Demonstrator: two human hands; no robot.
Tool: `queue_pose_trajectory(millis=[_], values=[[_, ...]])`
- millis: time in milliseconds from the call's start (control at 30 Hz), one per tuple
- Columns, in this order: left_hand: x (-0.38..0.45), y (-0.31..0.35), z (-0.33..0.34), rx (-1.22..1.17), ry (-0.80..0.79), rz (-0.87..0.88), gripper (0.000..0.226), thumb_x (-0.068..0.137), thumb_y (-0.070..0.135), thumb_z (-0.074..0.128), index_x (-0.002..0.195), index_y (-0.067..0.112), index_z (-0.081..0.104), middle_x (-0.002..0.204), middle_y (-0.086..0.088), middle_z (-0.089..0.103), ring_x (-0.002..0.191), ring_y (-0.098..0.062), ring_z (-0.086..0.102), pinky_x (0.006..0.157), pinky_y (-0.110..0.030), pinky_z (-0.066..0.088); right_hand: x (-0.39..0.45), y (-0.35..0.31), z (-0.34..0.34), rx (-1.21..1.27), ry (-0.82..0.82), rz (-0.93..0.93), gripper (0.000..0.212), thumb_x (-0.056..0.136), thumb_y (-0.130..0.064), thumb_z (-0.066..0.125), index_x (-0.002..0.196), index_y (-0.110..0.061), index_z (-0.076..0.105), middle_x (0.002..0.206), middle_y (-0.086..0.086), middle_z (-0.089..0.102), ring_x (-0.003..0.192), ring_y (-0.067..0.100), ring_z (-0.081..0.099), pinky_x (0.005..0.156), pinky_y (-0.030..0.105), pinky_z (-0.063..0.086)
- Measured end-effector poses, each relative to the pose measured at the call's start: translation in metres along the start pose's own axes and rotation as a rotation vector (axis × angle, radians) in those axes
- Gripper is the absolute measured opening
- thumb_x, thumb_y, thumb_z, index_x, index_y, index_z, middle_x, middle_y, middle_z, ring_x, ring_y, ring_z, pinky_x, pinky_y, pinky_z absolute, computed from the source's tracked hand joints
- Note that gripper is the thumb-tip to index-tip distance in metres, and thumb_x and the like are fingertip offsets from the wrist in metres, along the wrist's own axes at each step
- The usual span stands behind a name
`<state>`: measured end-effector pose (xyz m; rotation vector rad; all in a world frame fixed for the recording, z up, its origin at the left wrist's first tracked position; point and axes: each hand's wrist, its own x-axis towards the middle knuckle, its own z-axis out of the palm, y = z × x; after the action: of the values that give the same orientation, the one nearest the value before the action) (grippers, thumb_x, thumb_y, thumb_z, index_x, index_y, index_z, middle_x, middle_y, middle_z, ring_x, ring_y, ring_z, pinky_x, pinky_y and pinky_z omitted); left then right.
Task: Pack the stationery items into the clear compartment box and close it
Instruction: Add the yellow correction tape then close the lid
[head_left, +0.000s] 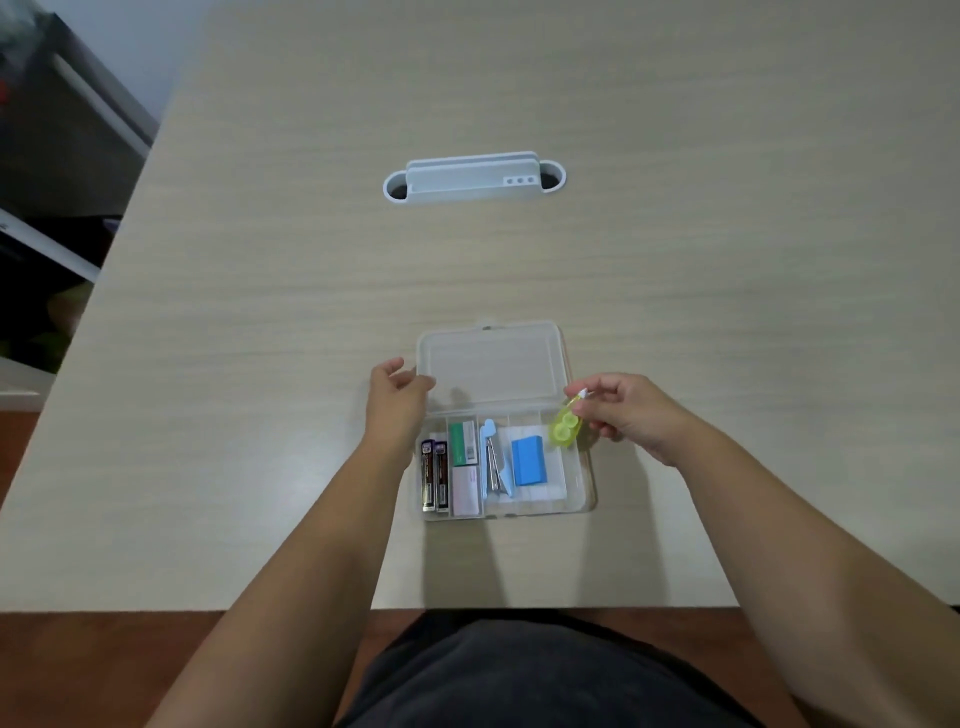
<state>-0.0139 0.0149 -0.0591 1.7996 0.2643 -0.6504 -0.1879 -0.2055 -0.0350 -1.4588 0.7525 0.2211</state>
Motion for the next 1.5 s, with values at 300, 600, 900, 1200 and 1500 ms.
queue_pose_trajectory(millis=[300, 600, 900, 1200, 1500], values=[[-0.002, 0.008, -0.006, -0.174, -0.009, -0.125, 0.043, 0.086, 0.003, 0.056, 0.127, 0.013, 0.048, 0.106, -0.011, 0.061, 0.063, -0.018, 0.057, 0.046, -0.022, 0.049, -0.010, 0.000, 0.017, -0.497, -0.006, -0.079, 0.016, 0.078, -0.017, 0.073, 0.090, -0.027, 0.071, 0.077, -0.001, 0.058, 0.066, 0.010, 0.055, 0.068, 0.024, 0.050], [-0.005, 0.015, -0.009, -0.180, -0.084, -0.120, 0.053, 0.082, -0.021, 0.040, 0.129, 0.002, 0.049, 0.121, -0.014, 0.063, 0.074, -0.014, 0.063, 0.040, -0.016, 0.045, -0.010, -0.002, 0.035, -0.793, 0.045, -0.213, 0.025, 0.076, -0.009, 0.072, 0.097, -0.021, 0.064, 0.087, -0.011, 0.058, 0.065, -0.004, 0.049, 0.058, 0.012, 0.037], [-0.019, 0.028, -0.025, -0.342, -0.186, -0.065, 0.054, 0.083, -0.015, 0.036, 0.130, 0.005, 0.053, 0.097, -0.011, 0.066, 0.072, -0.018, 0.063, 0.053, -0.023, 0.055, -0.002, 0.004, 0.018, 0.016, 0.506, 0.047, 0.025, 0.087, -0.011, 0.047, 0.107, -0.018, 0.059, 0.076, 0.001, 0.057, 0.059, 0.017, 0.053, 0.053, 0.028, 0.047], [-0.042, 0.001, -0.055, 0.071, -0.317, 0.111, 0.032, 0.087, 0.032, 0.059, 0.066, 0.015, 0.075, 0.084, 0.012, 0.076, 0.106, -0.012, 0.065, 0.088, -0.026, 0.046, -0.011, 0.009, 0.016, 0.074, 0.052, 0.232, 0.045, 0.073, -0.061, 0.063, 0.102, -0.026, 0.061, 0.092, 0.000, 0.059, 0.075, 0.018, 0.049, 0.062, 0.029, 0.039], [-0.081, -0.023, -0.055, 1.241, -0.342, 0.723, 0.068, 0.071, 0.062, 0.065, 0.133, 0.039, 0.050, 0.139, 0.010, 0.041, 0.136, -0.022, 0.025, 0.115, -0.044, 0.020, -0.017, 0.005, 0.037, -0.753, -0.103, 0.072, 0.135, 0.036, -0.048, 0.089, 0.139, -0.057, 0.002, 0.148, 0.004, 0.027, 0.135, 0.029, 0.031, 0.110, 0.051, 0.033]])
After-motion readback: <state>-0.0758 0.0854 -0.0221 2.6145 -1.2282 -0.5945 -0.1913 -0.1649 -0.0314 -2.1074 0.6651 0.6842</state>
